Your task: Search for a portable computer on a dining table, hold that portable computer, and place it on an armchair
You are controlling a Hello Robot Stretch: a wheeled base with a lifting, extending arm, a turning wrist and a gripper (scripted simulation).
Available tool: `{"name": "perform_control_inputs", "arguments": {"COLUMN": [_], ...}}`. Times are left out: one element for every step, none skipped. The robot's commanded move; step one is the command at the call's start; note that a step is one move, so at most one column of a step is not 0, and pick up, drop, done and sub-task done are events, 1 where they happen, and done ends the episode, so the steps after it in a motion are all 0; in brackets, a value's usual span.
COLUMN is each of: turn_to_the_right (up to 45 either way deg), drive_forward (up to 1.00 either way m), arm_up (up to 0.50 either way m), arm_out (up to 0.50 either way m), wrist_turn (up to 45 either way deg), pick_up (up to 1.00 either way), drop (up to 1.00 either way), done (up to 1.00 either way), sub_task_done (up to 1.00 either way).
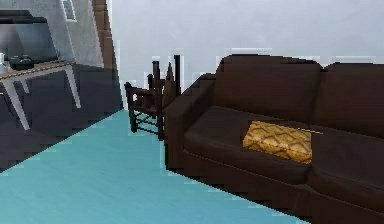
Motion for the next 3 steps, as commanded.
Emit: {"name": "perform_control_inputs", "arguments": {"turn_to_the_right": [0.0,45.0,45.0], "drive_forward": [0.1,0.0,0.0], "arm_up": [0.0,0.0,0.0], "arm_out": [0.0,0.0,0.0], "wrist_turn": [0.0,0.0,0.0], "pick_up": [0.0,0.0,0.0], "drop": [0.0,0.0,0.0], "done": [0.0,0.0,0.0], "sub_task_done": [0.0,0.0,0.0]}}
